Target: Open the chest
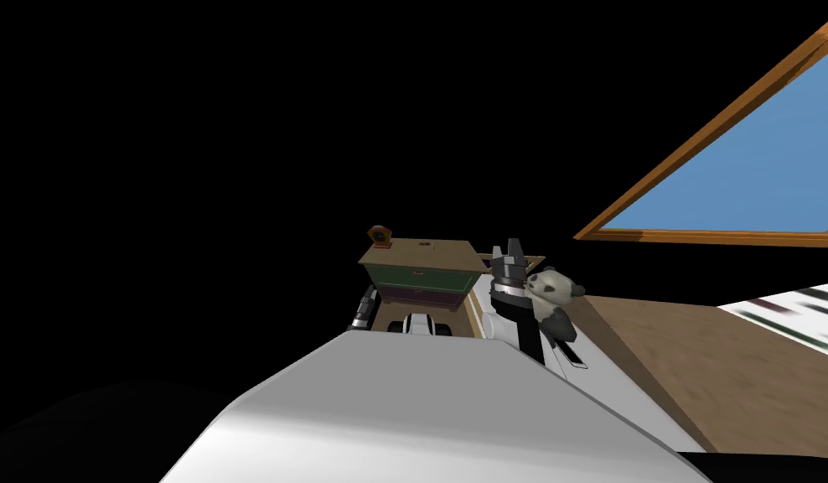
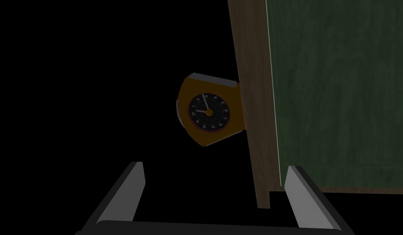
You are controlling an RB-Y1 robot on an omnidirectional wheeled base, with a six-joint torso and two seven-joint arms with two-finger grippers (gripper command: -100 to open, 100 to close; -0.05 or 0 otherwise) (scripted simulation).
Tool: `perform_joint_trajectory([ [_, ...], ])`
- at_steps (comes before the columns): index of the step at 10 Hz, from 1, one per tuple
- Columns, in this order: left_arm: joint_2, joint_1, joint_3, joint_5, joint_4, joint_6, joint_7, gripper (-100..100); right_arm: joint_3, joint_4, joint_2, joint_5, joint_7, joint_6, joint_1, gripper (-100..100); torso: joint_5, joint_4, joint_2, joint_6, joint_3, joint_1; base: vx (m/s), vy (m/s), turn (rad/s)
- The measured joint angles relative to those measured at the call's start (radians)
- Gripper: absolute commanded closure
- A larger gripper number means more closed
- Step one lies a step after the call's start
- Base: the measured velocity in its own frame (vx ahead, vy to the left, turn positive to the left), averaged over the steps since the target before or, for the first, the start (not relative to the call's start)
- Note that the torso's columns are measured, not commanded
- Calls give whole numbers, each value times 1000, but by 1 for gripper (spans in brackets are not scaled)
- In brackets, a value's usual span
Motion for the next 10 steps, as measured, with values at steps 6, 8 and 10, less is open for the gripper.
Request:
perform_joint_trajectory([
  [6,0,-41,-46,31,181,-116,-52,-100,0,0,0,0,0,0,0,0,0,0,0,0,0,-1,94,-45,-7],
  [8,1,-49,-58,40,225,-144,-64,-100,0,0,0,0,0,0,0,0,0,0,0,0,1,-1,75,-42,-8],
  [10,-4,-62,-72,48,271,-172,-79,-100,0,0,0,0,0,0,0,0,0,0,0,0,0,0,85,-48,-19],
])
